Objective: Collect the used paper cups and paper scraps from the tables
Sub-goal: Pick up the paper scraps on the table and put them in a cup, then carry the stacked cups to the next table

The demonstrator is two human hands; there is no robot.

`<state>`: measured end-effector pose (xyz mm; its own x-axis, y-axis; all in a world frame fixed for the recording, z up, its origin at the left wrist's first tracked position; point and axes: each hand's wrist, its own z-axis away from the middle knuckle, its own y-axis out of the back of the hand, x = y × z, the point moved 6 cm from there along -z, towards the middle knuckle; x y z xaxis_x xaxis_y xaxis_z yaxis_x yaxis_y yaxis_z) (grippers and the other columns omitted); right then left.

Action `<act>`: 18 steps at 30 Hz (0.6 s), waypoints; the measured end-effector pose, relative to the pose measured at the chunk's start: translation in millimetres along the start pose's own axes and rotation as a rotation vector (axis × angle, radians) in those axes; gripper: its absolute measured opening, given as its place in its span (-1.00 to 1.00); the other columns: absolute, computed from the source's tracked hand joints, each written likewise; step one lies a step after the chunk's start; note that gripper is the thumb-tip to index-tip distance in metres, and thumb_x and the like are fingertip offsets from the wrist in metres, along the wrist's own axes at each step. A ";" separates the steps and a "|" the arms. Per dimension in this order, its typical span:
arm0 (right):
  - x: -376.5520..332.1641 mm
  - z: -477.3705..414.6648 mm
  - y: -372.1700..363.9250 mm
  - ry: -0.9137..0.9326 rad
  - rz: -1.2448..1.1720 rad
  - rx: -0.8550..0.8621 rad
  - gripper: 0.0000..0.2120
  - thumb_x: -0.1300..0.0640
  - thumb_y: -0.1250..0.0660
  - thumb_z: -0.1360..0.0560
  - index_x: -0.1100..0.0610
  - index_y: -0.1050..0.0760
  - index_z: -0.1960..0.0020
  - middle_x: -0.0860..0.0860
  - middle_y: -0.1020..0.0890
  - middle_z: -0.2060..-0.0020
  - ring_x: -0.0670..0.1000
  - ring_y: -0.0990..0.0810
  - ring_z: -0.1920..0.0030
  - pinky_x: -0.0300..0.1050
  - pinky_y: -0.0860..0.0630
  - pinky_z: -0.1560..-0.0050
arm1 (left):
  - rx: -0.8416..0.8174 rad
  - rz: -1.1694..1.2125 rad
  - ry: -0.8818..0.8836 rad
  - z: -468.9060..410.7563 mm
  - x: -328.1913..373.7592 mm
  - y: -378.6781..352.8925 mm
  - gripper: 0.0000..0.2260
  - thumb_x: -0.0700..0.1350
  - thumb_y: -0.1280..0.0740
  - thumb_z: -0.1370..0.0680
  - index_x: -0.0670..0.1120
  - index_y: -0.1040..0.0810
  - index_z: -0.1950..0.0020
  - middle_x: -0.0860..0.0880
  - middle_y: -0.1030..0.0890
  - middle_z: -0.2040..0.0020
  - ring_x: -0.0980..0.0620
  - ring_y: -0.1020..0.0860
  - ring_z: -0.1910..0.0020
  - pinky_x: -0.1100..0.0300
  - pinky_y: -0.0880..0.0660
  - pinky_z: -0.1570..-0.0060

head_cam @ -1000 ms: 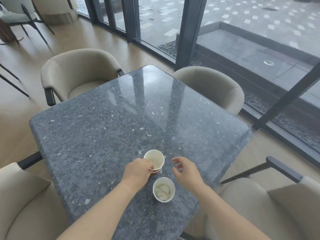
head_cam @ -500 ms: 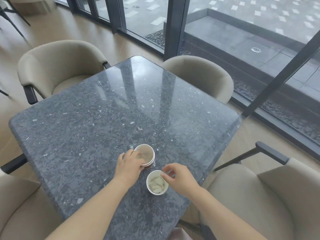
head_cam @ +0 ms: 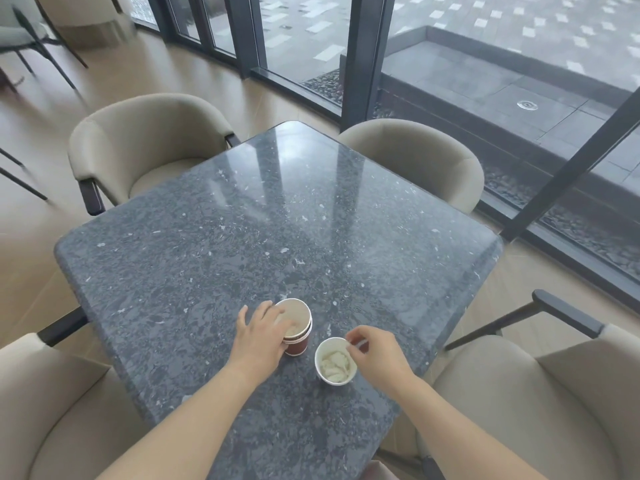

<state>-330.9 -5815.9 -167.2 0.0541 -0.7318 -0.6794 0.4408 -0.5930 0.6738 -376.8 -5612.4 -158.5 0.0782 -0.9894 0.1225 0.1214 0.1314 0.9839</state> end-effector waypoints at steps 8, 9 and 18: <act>-7.1 6.6 3.4 0.060 0.068 0.023 -0.72 0.07 -0.33 -0.47 0.00 -0.48 -0.17 -0.10 -0.55 -0.08 -0.14 -0.48 0.05 -0.29 -0.39 0.00 | 0.100 0.059 -0.074 2.5 3.8 7.8 -0.81 -0.12 -0.38 -0.44 0.04 -0.52 -0.03 0.06 -0.51 -0.15 0.02 -0.41 -0.27 -0.13 -0.20 -0.34; -7.6 8.4 2.9 0.081 0.081 0.016 -0.70 0.05 -0.34 -0.46 0.00 -0.47 -0.19 -0.10 -0.54 -0.11 -0.14 -0.47 0.02 -0.29 -0.38 -0.04 | 0.085 0.051 -0.083 2.2 4.1 5.9 -0.85 -0.10 -0.34 -0.47 0.03 -0.52 -0.03 0.07 -0.51 -0.14 0.03 -0.40 -0.27 -0.12 -0.17 -0.35; -10.3 21.1 -17.4 0.197 0.151 -0.141 -0.29 -0.16 -0.44 -0.33 -0.03 -0.26 -0.38 -0.14 -0.25 -0.38 -0.11 -0.27 -0.35 -0.22 -0.26 -0.29 | 0.028 0.011 -0.095 9.2 7.4 -6.1 -0.86 -0.12 -0.35 -0.49 0.00 -0.56 -0.05 0.03 -0.58 -0.08 -0.04 -0.47 -0.21 -0.17 -0.26 -0.30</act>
<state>-358.0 -5805.1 -165.8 0.2953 -0.7207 -0.6273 0.5342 -0.4198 0.7338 -386.1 -5621.1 -162.4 -0.0145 -0.9894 0.1442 0.0937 0.1422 0.9854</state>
